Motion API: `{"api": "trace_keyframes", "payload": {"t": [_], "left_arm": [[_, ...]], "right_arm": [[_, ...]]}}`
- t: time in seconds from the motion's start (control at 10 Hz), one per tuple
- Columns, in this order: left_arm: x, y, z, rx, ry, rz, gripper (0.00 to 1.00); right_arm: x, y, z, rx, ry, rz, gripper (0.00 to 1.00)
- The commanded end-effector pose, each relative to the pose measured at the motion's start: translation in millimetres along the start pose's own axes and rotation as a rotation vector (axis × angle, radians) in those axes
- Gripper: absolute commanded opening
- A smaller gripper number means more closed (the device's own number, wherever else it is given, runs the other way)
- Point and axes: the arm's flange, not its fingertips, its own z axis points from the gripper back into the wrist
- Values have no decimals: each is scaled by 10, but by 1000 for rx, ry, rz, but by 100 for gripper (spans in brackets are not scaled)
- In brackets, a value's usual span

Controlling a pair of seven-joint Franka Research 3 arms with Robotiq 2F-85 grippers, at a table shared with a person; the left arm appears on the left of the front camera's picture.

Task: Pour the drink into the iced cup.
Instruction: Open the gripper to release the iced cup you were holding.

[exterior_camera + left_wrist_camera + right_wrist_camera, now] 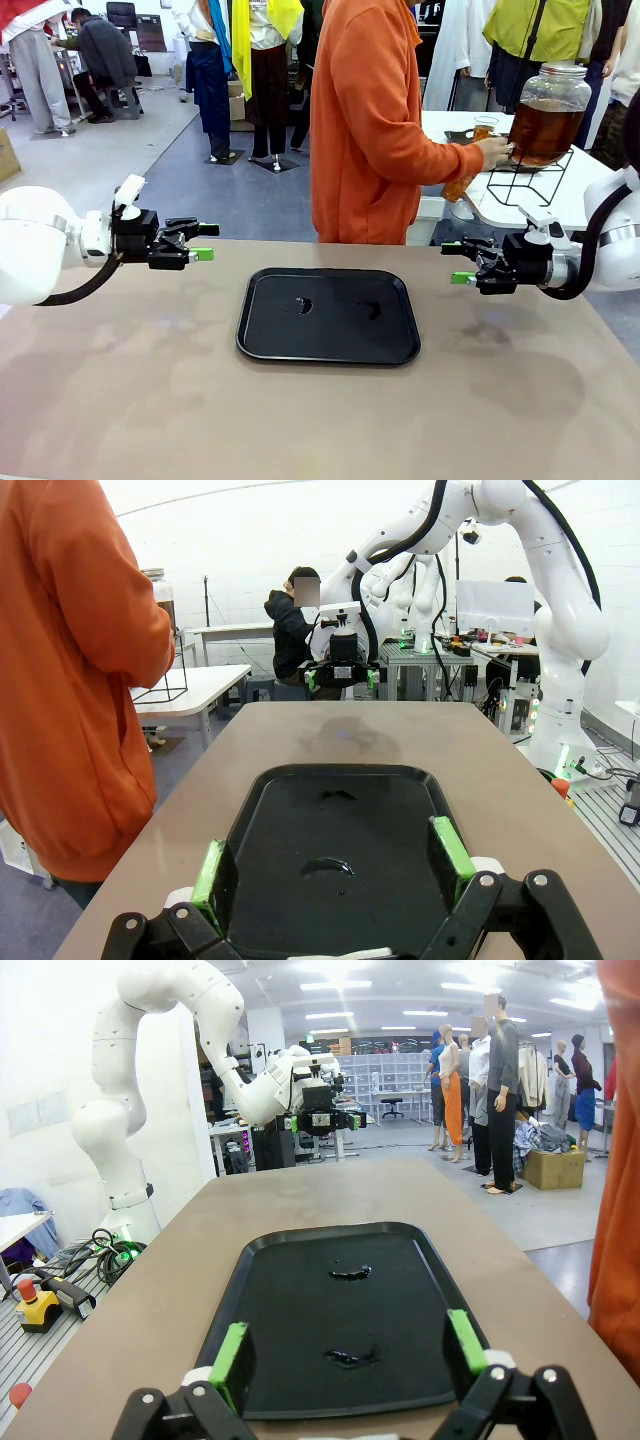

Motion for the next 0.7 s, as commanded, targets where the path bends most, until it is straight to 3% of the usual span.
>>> {"api": "trace_keyframes", "payload": {"t": [0.0,0.6], "left_arm": [[23,12,-13,4,-8,-2,100],[23,12,-13,4,-8,-2,100]], "right_arm": [[24,0,-1,1,-2,5,100],[24,0,-1,1,-2,5,100]]}}
